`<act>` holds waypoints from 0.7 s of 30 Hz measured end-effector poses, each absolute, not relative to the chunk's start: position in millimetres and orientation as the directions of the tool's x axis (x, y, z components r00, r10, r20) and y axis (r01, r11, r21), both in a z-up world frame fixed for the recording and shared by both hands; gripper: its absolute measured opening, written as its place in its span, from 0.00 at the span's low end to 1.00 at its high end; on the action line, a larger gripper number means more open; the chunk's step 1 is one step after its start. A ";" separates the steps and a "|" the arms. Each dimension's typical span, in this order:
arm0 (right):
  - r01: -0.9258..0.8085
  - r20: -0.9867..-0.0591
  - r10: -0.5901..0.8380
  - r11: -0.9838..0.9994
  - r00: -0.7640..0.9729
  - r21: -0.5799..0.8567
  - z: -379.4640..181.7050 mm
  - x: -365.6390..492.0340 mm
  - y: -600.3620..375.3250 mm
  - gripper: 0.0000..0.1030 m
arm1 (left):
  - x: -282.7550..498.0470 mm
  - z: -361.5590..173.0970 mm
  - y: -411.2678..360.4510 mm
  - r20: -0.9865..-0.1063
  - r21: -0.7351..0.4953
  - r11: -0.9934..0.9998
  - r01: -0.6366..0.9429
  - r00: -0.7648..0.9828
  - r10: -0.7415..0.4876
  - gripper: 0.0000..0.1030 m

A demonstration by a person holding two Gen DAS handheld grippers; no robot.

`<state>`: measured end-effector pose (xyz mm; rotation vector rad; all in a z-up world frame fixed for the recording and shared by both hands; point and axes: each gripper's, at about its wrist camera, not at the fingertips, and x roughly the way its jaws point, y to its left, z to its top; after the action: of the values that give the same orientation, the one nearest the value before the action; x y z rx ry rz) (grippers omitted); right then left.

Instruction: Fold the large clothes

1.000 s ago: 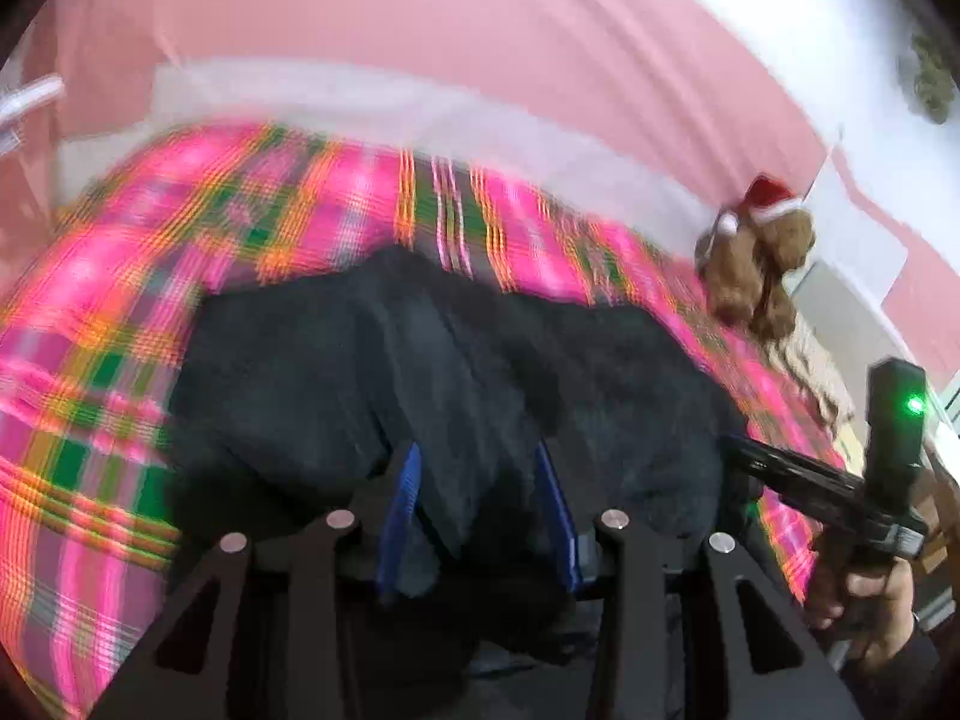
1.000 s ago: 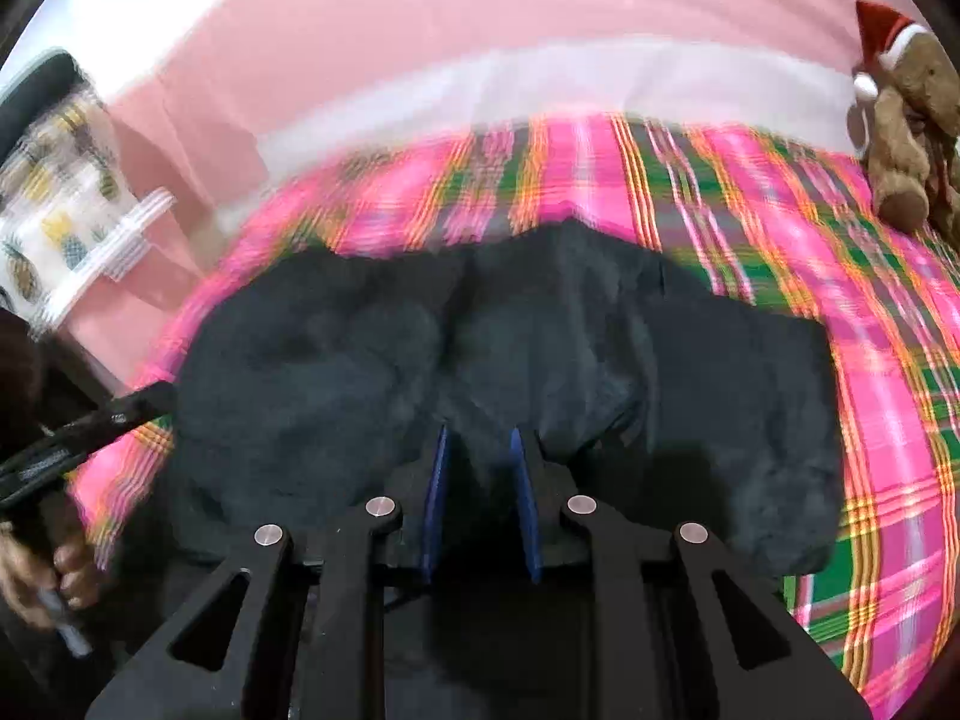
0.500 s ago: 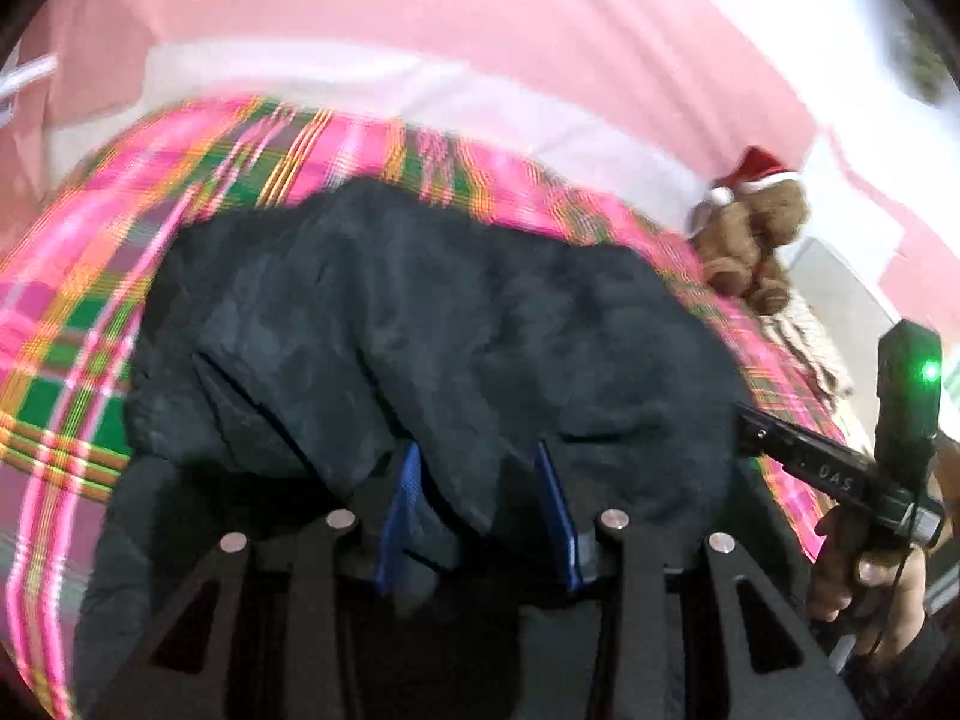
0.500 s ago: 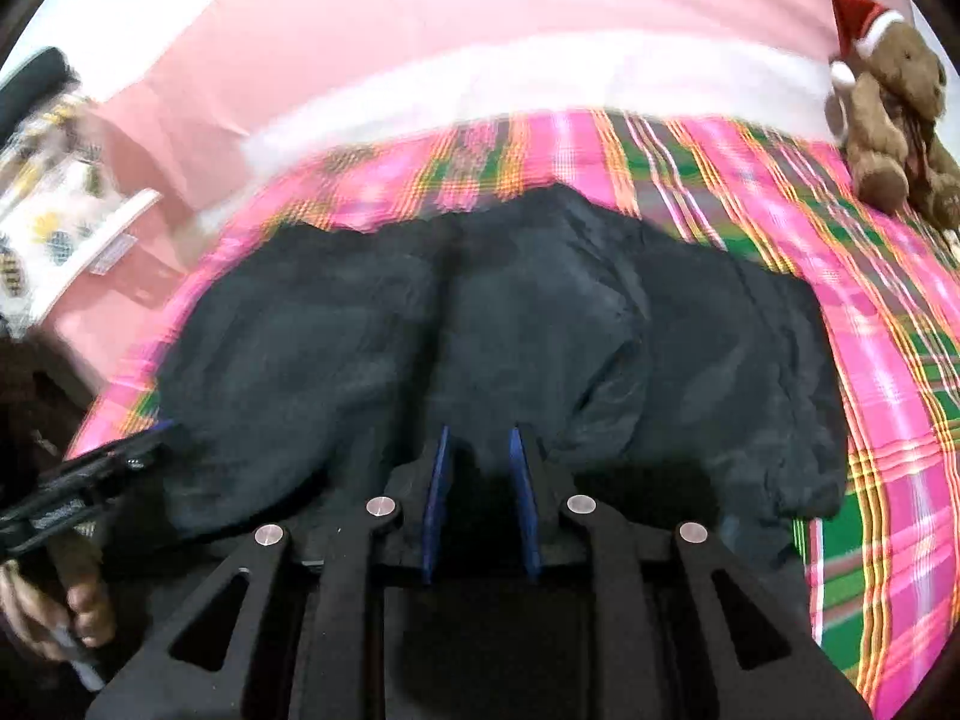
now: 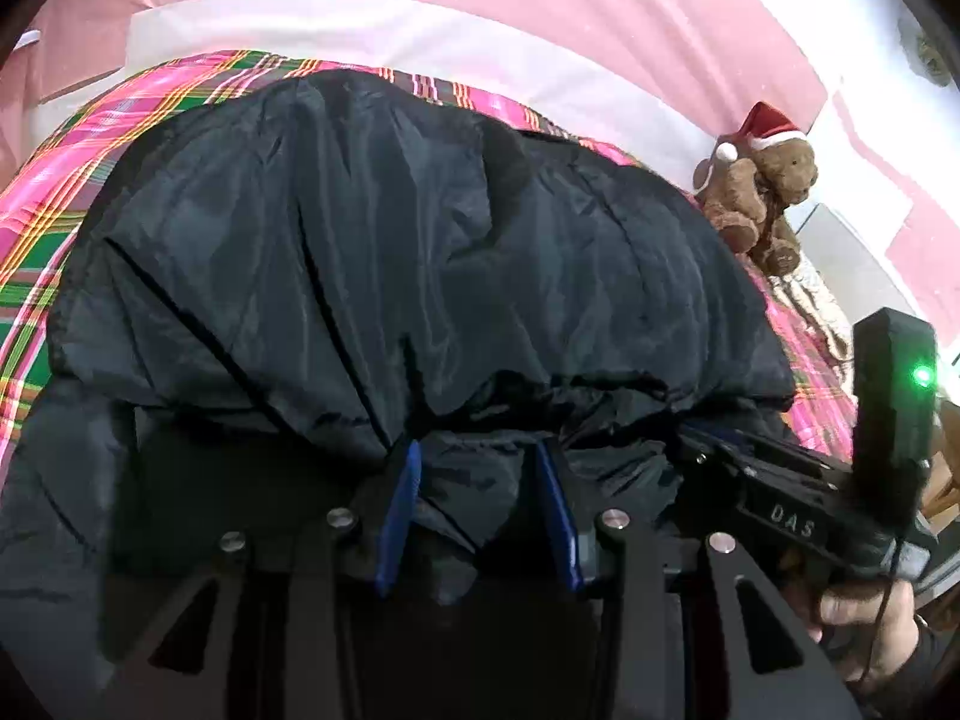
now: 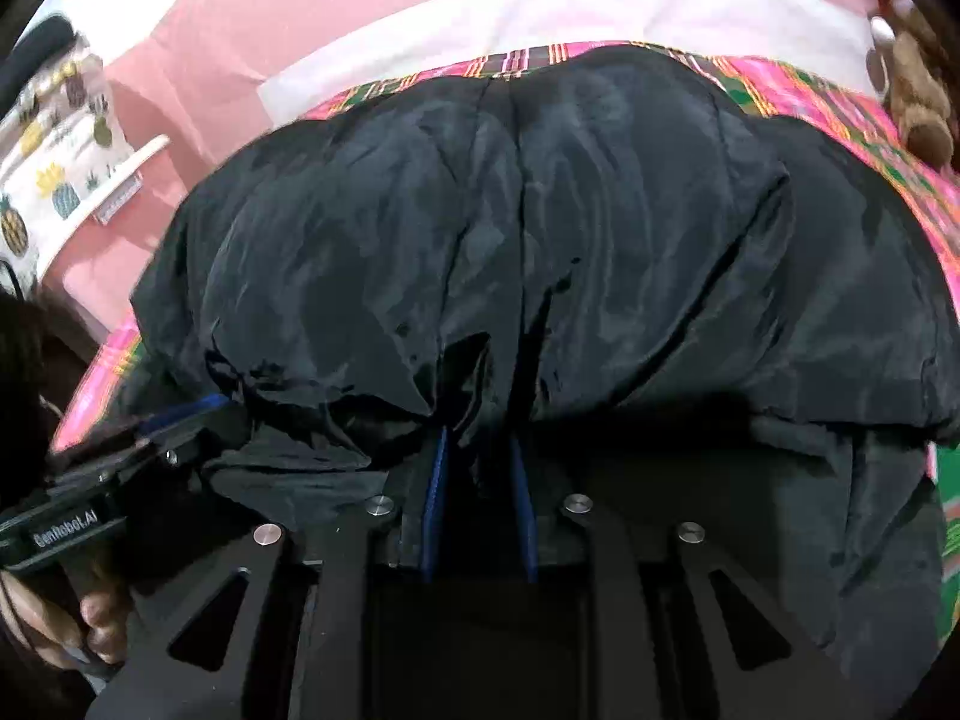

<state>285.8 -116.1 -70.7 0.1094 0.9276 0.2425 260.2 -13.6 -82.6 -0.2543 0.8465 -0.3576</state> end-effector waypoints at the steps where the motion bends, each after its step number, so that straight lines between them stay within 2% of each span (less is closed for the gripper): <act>1: -0.160 -0.779 0.245 0.969 0.577 0.186 -72.6 286.8 -113.9 0.19 | 262.2 -82.8 -15.2 -0.687 -0.348 0.915 0.202 0.609 -0.396 0.40; 8: -0.156 -0.785 0.220 0.975 0.579 0.157 -73.7 286.4 -101.9 0.19 | 269.4 -83.5 -25.6 -0.717 -0.295 0.938 0.180 0.607 -0.342 0.41; 13: -0.156 -0.784 0.246 0.969 0.570 0.190 -53.0 282.3 -105.6 0.21 | 259.4 -70.8 -19.4 -0.720 -0.307 0.934 0.181 0.598 -0.352 0.43; 17: -0.178 -0.736 0.265 0.964 0.623 0.196 -22.7 263.0 -117.3 0.21 | 236.4 -53.0 -3.5 -0.698 -0.328 0.923 0.200 0.607 -0.379 0.46; 21: -0.174 -0.671 0.257 0.966 0.696 0.190 9.6 272.0 -133.2 0.21 | 239.4 -23.7 15.8 -0.641 -0.315 0.927 0.205 0.674 -0.366 0.49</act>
<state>272.0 -133.2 9.6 0.1149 0.7647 0.2411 239.4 15.8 -23.7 -0.2246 0.7666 -0.3243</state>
